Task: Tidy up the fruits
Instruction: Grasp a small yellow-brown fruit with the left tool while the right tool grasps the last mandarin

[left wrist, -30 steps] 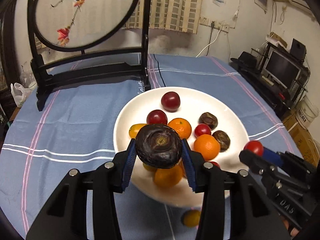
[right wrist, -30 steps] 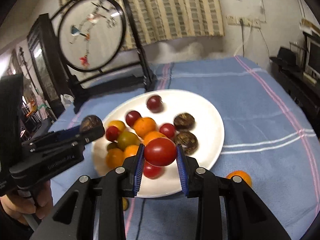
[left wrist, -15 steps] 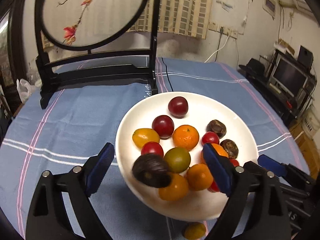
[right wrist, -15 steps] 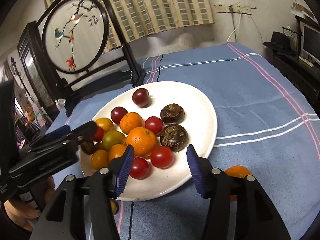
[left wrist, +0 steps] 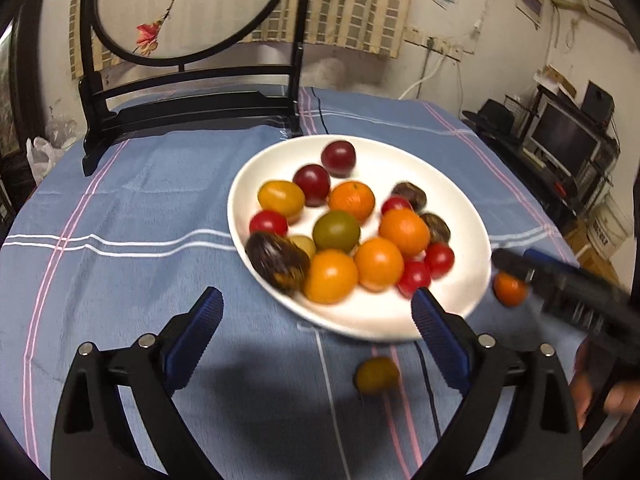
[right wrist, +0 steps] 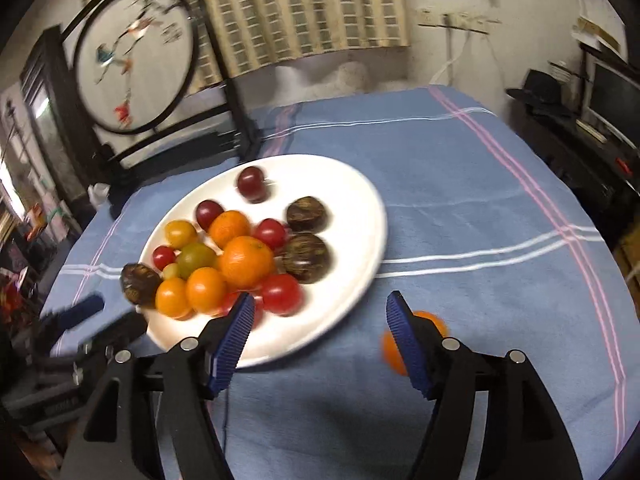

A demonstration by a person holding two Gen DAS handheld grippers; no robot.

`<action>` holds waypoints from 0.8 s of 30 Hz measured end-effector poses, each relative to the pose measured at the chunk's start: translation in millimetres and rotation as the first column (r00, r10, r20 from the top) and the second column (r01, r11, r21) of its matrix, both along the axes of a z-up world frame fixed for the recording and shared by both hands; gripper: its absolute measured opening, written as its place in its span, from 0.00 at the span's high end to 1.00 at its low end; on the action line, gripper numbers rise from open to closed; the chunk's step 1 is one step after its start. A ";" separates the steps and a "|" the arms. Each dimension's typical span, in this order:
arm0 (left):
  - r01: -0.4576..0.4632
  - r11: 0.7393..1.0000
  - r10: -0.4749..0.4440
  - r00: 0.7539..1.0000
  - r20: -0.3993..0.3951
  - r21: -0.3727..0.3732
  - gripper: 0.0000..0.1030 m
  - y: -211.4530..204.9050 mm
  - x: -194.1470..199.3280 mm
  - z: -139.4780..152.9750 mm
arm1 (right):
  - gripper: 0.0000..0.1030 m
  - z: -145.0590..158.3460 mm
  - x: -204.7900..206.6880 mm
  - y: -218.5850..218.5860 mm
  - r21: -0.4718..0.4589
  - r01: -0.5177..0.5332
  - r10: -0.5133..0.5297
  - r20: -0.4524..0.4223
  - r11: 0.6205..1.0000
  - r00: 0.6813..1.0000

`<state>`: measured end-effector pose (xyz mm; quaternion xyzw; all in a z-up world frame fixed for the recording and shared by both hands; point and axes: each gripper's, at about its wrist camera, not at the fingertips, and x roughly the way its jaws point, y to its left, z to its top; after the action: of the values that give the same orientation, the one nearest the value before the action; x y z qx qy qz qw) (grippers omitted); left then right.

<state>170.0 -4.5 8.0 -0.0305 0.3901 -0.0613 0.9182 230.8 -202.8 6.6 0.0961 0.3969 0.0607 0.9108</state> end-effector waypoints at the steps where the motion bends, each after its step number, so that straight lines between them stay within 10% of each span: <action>1: 0.010 1.000 -0.010 1.000 0.004 0.007 0.10 -2.5 -4.2 -1.0 | 0.33 0.4 -0.7 -5.3 0.012 0.013 -0.013 -0.003 1.000 1.000; 13: 0.126 0.992 -0.123 0.988 -0.092 0.024 0.09 -29.3 -26.4 -28.2 | 0.32 -4.2 -9.9 -36.8 -0.017 0.120 -0.120 -0.016 0.993 0.993; 24: 0.130 0.988 -0.119 0.985 -0.125 0.083 0.43 -37.4 -13.5 -50.8 | 0.32 -2.8 -13.2 -21.2 -0.062 0.070 -0.071 -0.011 0.996 0.997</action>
<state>156.5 -41.9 -42.8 0.0321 0.4478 -0.0989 0.8881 217.6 -224.0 3.8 0.0825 0.4008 0.0158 0.9123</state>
